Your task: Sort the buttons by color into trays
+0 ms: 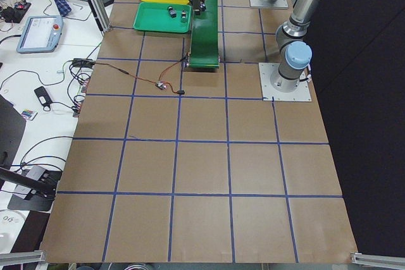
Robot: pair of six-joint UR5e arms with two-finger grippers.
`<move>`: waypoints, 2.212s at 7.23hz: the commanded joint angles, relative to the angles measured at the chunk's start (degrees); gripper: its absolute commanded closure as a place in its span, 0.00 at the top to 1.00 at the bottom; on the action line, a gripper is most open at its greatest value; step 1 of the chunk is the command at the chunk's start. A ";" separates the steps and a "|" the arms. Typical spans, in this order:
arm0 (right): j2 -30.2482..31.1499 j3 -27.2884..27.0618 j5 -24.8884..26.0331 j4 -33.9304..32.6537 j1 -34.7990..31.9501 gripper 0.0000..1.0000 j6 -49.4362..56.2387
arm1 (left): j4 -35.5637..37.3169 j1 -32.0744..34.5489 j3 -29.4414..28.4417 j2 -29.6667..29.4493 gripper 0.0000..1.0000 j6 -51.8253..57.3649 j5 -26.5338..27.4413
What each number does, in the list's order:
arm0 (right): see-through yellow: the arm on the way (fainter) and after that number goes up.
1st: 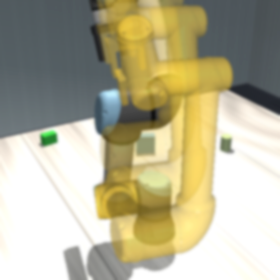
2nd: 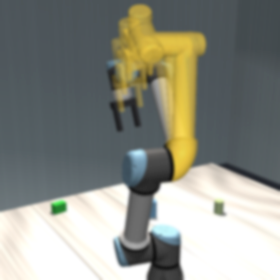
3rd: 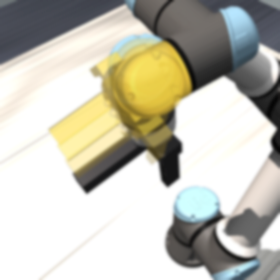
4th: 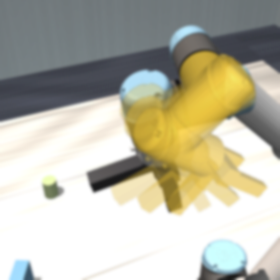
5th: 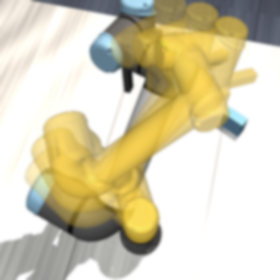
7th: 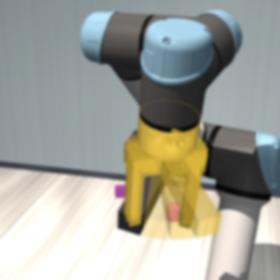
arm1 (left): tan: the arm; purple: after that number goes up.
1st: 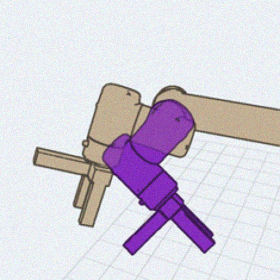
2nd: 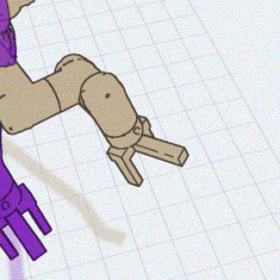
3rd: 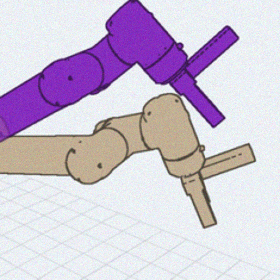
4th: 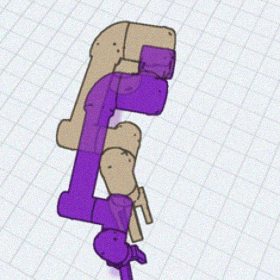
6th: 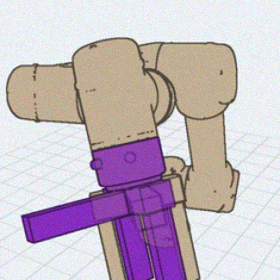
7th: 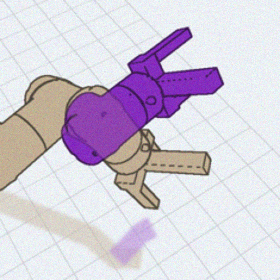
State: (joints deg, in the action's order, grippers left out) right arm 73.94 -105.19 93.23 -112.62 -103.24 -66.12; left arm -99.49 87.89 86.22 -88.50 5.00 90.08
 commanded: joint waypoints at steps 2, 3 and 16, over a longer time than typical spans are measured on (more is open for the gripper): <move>0.43 4.03 3.89 -0.57 5.13 0.00 13.47 | 0.00 0.00 0.00 -0.01 1.00 0.01 0.00; -0.89 4.29 3.89 -3.28 9.07 0.00 23.22 | 0.00 0.00 0.00 -0.01 1.00 -0.08 0.00; 21.06 9.31 3.10 21.98 14.49 1.00 57.59 | 0.00 0.00 0.00 -0.01 1.00 -0.08 0.00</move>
State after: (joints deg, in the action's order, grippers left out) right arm 93.46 -96.12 96.32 -94.75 -87.12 -9.78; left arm -99.49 87.89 86.22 -88.51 4.94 90.09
